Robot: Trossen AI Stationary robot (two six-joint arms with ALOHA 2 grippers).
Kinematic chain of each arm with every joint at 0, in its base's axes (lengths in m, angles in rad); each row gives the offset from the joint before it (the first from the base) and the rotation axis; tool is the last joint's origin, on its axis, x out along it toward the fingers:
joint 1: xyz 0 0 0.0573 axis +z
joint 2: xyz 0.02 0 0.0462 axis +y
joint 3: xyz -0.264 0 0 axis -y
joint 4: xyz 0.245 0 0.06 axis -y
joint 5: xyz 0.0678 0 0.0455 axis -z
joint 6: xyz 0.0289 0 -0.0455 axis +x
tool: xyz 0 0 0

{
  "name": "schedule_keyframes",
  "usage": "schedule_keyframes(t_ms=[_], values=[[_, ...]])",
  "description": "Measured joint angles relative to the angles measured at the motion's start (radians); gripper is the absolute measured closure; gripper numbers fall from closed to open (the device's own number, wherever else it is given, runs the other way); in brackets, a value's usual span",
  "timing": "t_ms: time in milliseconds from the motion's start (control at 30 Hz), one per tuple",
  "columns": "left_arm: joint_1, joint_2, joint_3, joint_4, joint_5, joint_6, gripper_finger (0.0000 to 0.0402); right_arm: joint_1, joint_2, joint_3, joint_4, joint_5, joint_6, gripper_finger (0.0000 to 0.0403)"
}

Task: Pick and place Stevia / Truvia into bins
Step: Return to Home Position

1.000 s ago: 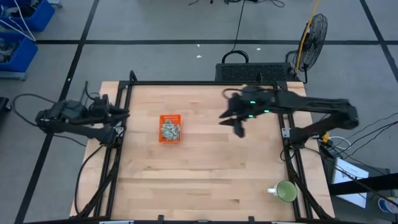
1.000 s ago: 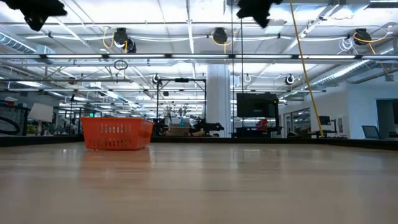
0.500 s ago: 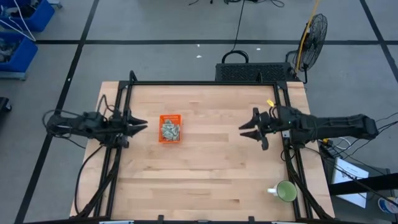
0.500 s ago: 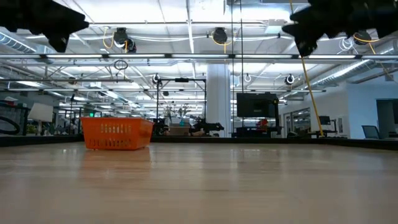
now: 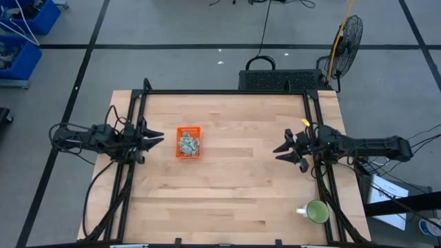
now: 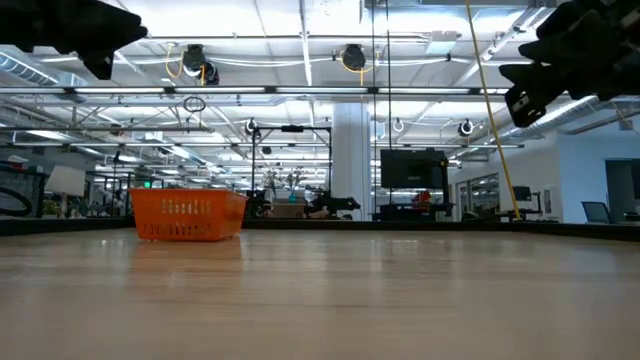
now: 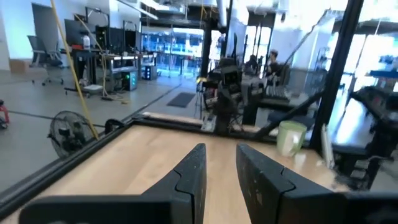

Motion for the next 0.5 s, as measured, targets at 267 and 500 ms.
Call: schedule_keyframes(t_ms=[267,500], values=[[0.000,0.001,-0.126,0.191,-0.001,0.015,0.0309,0.000,-0.106,-0.073,0.059,0.000,-0.066,0.0277],[0.001,0.001,-0.229,0.337,0.004,0.011,0.0309,0.000,-0.122,-0.126,0.116,0.047,-0.028,0.0277]])
